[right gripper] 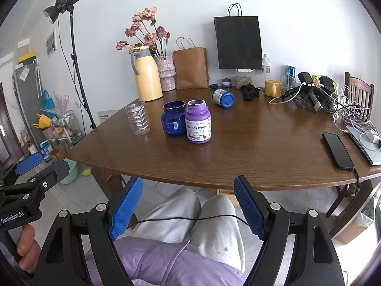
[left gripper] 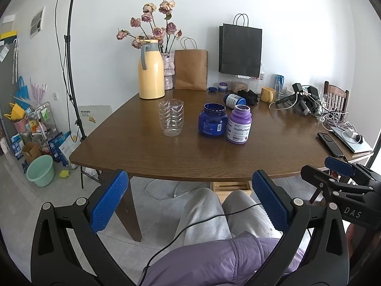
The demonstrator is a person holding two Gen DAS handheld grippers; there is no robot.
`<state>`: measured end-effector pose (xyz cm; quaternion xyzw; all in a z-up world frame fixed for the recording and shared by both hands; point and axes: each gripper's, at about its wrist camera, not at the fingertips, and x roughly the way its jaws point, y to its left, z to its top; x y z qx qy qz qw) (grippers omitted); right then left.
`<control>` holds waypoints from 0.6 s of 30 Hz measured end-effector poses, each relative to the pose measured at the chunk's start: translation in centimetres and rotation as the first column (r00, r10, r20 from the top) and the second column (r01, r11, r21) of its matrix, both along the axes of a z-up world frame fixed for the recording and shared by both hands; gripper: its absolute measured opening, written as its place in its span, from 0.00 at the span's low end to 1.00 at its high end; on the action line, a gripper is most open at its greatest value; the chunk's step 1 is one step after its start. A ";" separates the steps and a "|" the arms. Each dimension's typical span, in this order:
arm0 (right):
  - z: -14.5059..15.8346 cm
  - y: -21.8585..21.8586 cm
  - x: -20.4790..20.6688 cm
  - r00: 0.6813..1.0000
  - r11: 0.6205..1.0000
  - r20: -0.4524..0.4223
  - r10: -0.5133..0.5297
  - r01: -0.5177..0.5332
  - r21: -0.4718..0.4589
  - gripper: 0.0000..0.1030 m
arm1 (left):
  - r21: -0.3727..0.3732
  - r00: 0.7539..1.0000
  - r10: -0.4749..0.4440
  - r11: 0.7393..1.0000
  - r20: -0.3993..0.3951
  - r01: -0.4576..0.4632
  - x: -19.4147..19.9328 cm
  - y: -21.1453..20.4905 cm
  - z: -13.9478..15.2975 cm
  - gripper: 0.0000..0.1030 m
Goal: Flip cup upright
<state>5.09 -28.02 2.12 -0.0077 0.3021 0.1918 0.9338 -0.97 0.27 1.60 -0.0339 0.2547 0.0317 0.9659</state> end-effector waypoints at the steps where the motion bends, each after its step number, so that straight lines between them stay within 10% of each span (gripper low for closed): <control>1: -0.1 0.0 0.0 1.000 1.000 -0.001 -0.002 0.002 -0.003 0.80 | 0.000 1.000 -0.001 1.000 -0.001 0.001 0.0 0.0 0.0 1.00; 18: -0.2 0.1 0.1 1.000 1.000 0.005 -0.012 0.012 -0.011 0.80 | 0.002 1.000 -0.003 1.000 0.001 0.003 0.0 0.0 -0.1 1.00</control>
